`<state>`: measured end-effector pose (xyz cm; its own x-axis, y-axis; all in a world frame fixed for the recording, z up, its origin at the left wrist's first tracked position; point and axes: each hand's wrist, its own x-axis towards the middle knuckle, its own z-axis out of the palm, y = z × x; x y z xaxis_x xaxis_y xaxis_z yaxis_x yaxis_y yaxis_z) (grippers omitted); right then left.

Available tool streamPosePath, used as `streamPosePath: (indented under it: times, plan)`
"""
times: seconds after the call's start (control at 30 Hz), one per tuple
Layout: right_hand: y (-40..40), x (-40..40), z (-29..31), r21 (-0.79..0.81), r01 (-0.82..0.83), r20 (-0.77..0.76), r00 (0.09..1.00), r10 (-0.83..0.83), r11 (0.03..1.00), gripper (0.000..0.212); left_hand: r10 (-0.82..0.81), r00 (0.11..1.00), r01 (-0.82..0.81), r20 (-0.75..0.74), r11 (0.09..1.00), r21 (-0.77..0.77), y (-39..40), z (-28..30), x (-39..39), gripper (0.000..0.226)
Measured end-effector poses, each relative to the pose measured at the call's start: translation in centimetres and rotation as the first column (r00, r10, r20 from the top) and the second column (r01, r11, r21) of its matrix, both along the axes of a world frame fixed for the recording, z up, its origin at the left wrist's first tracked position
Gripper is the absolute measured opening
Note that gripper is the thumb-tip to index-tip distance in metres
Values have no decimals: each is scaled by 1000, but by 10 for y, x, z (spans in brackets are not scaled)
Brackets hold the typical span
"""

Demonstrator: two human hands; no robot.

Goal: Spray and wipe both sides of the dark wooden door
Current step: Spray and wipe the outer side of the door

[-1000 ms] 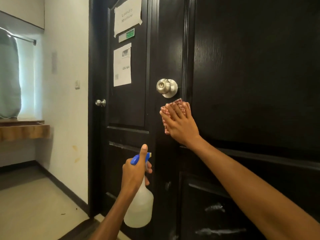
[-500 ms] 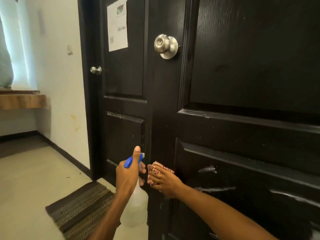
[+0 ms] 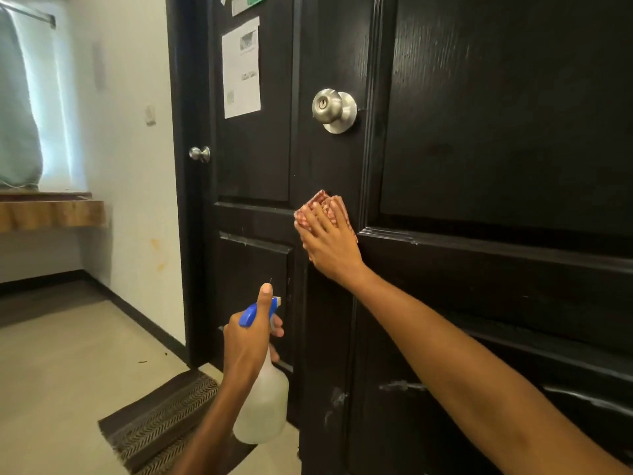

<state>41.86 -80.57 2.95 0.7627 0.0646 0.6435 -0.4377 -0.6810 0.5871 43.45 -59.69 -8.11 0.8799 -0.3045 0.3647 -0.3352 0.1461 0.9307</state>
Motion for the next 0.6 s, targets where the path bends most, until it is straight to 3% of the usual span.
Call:
streamPosePath:
  times: [0.13,0.2,0.27,0.4,0.5,0.6]
  plan:
    - [-11,-38,-92,-73,-59,-390,920,26,996,58,-4,1000,4,14,1000,9,4,3,-4,64]
    - [-18,-65,-114,-55,-54,-423,906,26,997,59,-30,999,29,24,999,23,3,9,-12,64]
    - [-20,-90,-107,-20,-42,-347,937,33,999,66,-53,997,51,53,998,36,-2,17,-23,66]
    - [-28,-157,-60,58,79,-58,995,-76,995,76,-148,985,145,84,989,38,-20,38,-48,70]
    - [-39,-224,-49,78,154,137,977,-163,985,69,-223,972,222,81,975,23,-37,50,-68,68]
    - [-45,-281,-60,206,232,308,907,-288,951,65,-263,961,262,87,965,21,-48,57,-81,70]
